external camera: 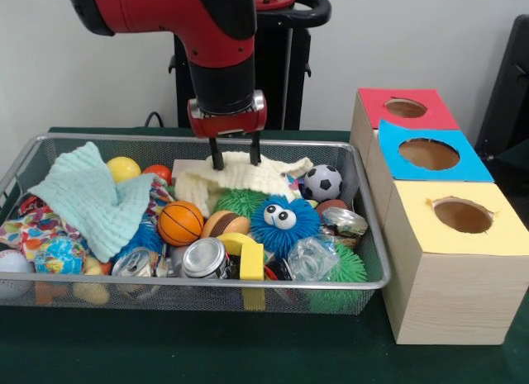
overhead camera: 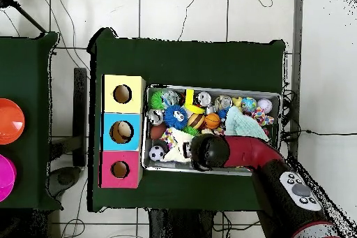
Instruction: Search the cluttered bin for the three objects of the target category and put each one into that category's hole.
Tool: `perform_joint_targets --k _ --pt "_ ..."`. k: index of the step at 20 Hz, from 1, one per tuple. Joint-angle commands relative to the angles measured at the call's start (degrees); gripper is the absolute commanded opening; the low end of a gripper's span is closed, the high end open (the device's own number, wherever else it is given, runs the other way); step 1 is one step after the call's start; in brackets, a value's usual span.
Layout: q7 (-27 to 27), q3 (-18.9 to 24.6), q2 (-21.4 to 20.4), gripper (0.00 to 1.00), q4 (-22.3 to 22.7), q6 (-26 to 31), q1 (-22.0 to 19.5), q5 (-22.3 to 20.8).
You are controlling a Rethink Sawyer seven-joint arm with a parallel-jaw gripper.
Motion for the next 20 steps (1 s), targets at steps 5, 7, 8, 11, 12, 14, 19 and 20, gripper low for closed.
perform_joint_targets --k 5,7,8,11,12,14,19,20 --pt "-1.0 2.9 3.5 1.0 -2.7 -4.1 0.3 -4.2" --pt "-1.1 3.2 3.4 0.0 -3.2 -4.4 0.5 -4.9" --pt "-1.0 3.2 3.3 0.0 -3.2 -4.4 0.5 -4.8" --pt "-0.5 3.0 2.7 0.0 -3.0 -3.7 0.6 -4.5" --pt "-0.2 2.9 2.0 0.0 -2.4 -3.3 0.6 -4.2" --pt "0.1 3.0 0.8 0.0 -1.2 -2.8 0.4 -3.6" --pt "0.4 3.1 -3.0 0.0 1.7 -1.6 0.2 -2.8" --pt "0.2 3.2 -4.4 0.0 2.4 -0.7 0.1 -2.3"
